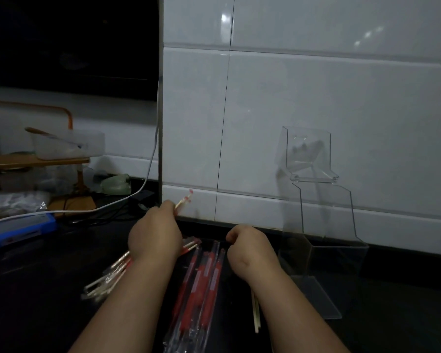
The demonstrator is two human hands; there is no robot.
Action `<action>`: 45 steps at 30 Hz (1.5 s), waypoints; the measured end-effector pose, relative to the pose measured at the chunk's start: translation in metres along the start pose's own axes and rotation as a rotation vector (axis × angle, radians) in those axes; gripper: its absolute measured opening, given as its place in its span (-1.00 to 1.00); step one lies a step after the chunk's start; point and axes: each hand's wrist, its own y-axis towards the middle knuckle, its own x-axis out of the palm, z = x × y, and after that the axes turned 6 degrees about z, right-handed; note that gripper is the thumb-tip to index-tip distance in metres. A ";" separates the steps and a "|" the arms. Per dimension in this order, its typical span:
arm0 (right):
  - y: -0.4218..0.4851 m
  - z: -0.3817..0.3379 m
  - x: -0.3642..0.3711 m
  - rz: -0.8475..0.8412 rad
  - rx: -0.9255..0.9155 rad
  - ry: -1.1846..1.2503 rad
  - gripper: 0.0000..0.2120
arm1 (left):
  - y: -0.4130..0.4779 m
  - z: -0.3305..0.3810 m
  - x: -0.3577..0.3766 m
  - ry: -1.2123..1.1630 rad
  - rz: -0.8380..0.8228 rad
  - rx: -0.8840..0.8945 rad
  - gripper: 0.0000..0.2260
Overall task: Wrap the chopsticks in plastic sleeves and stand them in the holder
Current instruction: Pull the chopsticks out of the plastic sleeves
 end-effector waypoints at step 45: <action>-0.008 -0.020 0.008 0.007 -0.052 0.947 -0.65 | 0.009 0.036 -0.018 -1.792 0.016 -1.091 -0.71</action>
